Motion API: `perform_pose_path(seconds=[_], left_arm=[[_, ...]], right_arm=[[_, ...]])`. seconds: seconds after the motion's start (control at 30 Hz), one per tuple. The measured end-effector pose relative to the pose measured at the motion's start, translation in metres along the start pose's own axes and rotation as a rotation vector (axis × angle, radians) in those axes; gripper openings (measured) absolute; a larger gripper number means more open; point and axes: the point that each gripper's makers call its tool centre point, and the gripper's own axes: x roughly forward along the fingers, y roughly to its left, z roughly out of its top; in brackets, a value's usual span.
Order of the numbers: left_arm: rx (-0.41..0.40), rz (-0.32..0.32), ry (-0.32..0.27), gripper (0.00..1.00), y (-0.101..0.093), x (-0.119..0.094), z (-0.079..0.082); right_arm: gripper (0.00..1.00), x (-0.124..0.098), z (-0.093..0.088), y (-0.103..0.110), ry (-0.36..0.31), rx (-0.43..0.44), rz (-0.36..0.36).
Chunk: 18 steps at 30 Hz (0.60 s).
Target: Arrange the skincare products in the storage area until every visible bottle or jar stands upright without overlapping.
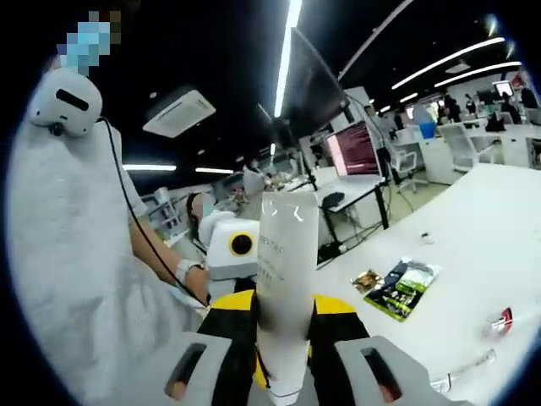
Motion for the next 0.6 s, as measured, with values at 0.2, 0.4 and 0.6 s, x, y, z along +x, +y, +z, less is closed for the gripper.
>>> perform_pose_path(seconds=[0.2,0.4,0.6], left_arm=[[0.057,0.083,-0.010,0.20,0.013,0.000,0.002],[0.086,0.156,-0.062,0.23,0.027,-0.006,0.013],[0.077,0.149,-0.045,0.21,0.029,-0.008,0.008]], right_arm=[[0.14,0.003,0.000,-0.008,-0.015,-0.069,-0.126],[0.13,0.012,-0.001,-0.018,-0.039,-0.086,-0.277],[0.15,0.016,-0.003,-0.019,-0.023,-0.096,-0.288]])
